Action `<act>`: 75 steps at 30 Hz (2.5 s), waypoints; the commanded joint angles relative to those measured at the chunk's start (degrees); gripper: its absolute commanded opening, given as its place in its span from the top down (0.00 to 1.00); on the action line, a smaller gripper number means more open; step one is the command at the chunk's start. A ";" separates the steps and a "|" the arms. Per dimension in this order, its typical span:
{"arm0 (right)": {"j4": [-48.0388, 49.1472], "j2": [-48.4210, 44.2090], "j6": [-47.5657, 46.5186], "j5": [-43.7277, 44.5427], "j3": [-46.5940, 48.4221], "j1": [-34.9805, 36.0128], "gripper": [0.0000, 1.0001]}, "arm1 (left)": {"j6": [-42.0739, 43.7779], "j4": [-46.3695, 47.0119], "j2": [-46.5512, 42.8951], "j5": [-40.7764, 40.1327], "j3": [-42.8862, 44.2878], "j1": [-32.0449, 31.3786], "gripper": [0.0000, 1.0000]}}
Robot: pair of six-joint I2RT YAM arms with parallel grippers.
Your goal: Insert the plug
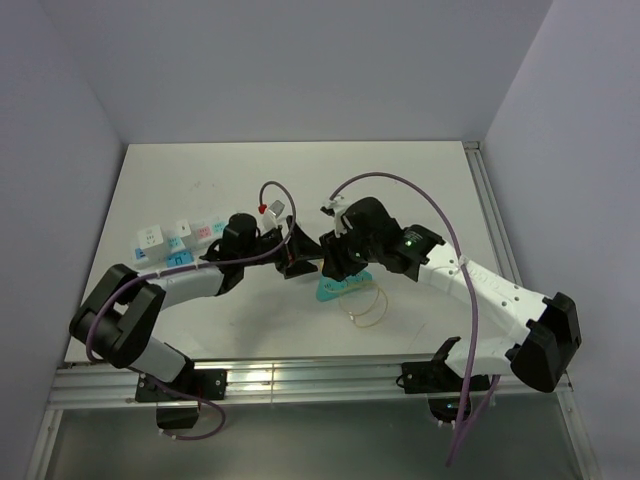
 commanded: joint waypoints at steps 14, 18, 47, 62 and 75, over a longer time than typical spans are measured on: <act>3.90 -1.21 -1.58 8.52 -0.67 3.19 1.00 | -13.62 12.39 4.31 3.69 2.42 -1.81 0.27; 4.34 -0.60 -1.76 8.96 -0.85 3.63 1.00 | -14.68 14.67 3.96 3.60 1.72 -1.90 0.48; 9.78 -4.63 1.14 9.49 -5.85 4.24 0.72 | -23.73 28.81 5.28 2.46 -2.32 -3.92 0.90; 16.11 -9.03 5.45 10.89 -12.19 4.24 0.39 | -27.51 33.93 7.91 0.26 -3.55 -3.92 0.92; 23.76 -21.69 10.02 19.07 -21.68 4.33 0.19 | -32.51 40.77 12.66 -2.11 -4.78 -3.92 0.91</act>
